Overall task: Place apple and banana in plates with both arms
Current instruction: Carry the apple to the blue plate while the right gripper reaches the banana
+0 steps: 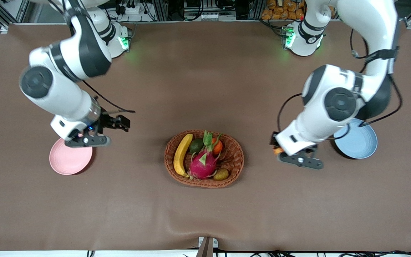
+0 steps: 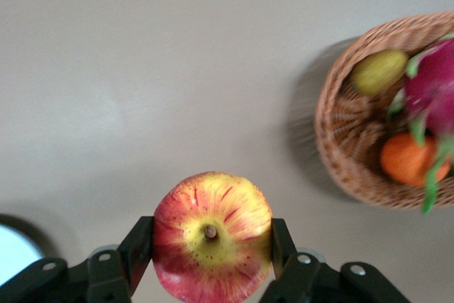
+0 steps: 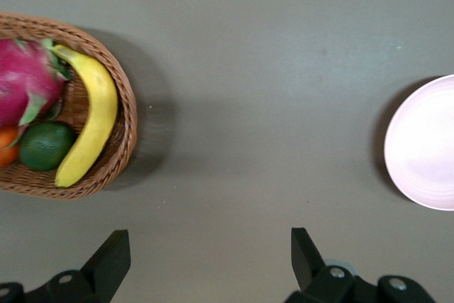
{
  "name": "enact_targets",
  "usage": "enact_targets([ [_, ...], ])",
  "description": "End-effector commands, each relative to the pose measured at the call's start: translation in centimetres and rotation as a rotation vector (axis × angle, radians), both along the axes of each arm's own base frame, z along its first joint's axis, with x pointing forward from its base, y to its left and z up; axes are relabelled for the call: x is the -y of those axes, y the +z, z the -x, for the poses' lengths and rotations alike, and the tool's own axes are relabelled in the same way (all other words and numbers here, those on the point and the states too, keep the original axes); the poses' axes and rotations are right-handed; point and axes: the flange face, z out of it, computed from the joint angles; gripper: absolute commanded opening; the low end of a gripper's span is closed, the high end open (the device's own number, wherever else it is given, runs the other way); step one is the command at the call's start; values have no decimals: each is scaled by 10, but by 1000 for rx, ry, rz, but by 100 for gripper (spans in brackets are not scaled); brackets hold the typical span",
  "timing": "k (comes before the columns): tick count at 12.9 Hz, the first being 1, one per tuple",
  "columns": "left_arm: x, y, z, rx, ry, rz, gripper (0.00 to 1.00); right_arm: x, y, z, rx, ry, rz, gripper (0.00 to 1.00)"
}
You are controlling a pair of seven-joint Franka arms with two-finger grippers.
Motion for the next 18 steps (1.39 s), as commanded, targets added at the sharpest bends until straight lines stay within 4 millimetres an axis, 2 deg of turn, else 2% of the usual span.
enact_targets([
  [1,-64,-3,14,-44,-52,-4,20,-42,-40,-17,-40,-22,12,100],
  [3,-132,-15,5,-67,-125,3,20,-76,-73,-15,-70,-98,50,100],
  [6,-188,-33,20,-106,-113,3,20,-102,-87,-42,-47,-238,39,100],
  [7,-196,-39,27,-115,-118,-8,20,-120,-96,-43,-39,-249,40,100],
  [9,-253,-67,39,-123,-122,1,20,-145,-111,-43,16,-315,12,100],
  [11,-302,-89,49,-81,-156,5,20,-154,-121,-46,49,-356,-13,100],
  [13,-333,-104,57,-83,-156,-27,18,-161,-136,-48,71,-368,-28,100],
  [14,-337,-116,62,-70,-161,-43,13,-167,-143,-47,84,-386,-36,100],
  [15,-343,-130,67,-53,-151,-46,14,-174,-152,-45,88,-401,-40,94],
  [16,-356,-140,74,-38,-132,-48,15,-178,-160,-43,89,-400,-39,83],
  [17,-361,-148,75,-35,-139,-58,15,-178,-163,-43,87,-402,-37,75],
  [18,-365,-154,76,-37,-144,-59,15,-181,-166,-40,83,-397,-31,75],
])
